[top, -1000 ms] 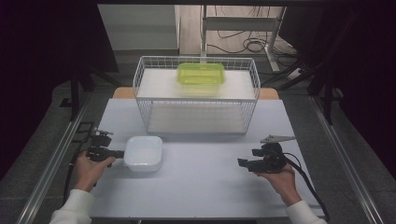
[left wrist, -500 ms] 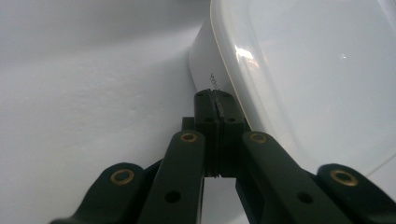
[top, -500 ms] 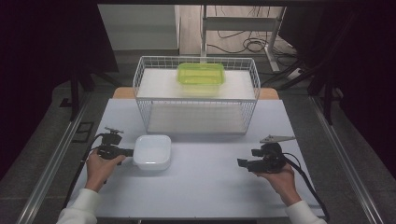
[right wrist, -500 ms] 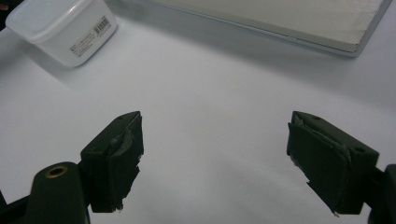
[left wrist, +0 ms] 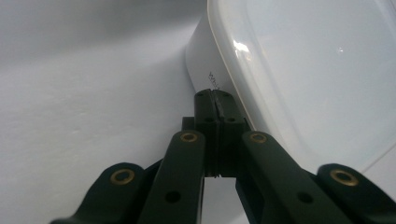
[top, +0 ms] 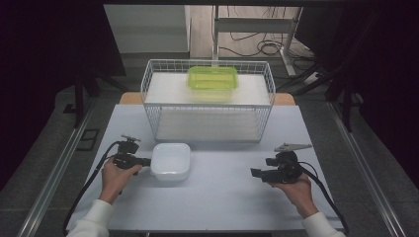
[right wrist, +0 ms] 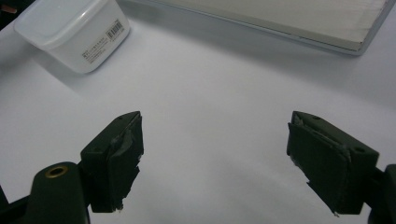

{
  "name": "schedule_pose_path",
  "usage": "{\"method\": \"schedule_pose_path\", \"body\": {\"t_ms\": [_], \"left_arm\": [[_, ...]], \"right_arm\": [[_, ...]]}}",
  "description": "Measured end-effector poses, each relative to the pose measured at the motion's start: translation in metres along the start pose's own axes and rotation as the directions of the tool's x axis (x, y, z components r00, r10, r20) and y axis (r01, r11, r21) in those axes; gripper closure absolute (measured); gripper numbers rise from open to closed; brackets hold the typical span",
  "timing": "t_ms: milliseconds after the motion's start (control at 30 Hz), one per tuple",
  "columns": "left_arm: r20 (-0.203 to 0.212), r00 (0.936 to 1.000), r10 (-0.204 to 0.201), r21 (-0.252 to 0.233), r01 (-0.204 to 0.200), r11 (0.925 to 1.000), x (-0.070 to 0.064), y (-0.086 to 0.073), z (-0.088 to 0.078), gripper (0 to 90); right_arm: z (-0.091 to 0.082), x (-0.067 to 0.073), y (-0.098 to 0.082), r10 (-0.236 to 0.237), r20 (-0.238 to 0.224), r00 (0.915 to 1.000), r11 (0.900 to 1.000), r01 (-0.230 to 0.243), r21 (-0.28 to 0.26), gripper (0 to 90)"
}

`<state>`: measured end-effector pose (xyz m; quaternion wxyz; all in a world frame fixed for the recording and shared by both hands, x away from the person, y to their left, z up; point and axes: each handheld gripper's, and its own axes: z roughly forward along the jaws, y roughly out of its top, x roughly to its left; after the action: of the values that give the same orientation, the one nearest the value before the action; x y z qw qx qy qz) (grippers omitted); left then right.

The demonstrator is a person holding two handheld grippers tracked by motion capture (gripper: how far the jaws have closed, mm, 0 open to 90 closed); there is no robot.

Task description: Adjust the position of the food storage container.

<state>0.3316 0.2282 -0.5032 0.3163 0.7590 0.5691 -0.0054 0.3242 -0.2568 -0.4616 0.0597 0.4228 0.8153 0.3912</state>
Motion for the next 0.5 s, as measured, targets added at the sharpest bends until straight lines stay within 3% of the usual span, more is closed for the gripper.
{"method": "schedule_pose_path", "body": {"t_ms": [367,400,500], "left_arm": [[0.041,0.9987,0.031,0.009,-0.031,0.9995,-0.027,0.005,0.016,89.8],[0.055,0.9983,0.019,0.002,-0.019,0.9998,-0.029,0.005,0.018,89.9],[0.075,0.9966,0.034,0.014,-0.035,0.9993,-0.039,0.007,0.026,89.8]], "right_arm": [[-0.001,0.000,0.000,0.004,-0.006,1.0000,1.000,-0.004,0.000,18.7],[-0.001,0.000,0.000,0.006,-0.006,1.0000,1.000,-0.006,0.000,18.8],[0.000,0.000,0.000,0.008,-0.008,0.9999,1.000,-0.008,-0.002,18.8]]}}
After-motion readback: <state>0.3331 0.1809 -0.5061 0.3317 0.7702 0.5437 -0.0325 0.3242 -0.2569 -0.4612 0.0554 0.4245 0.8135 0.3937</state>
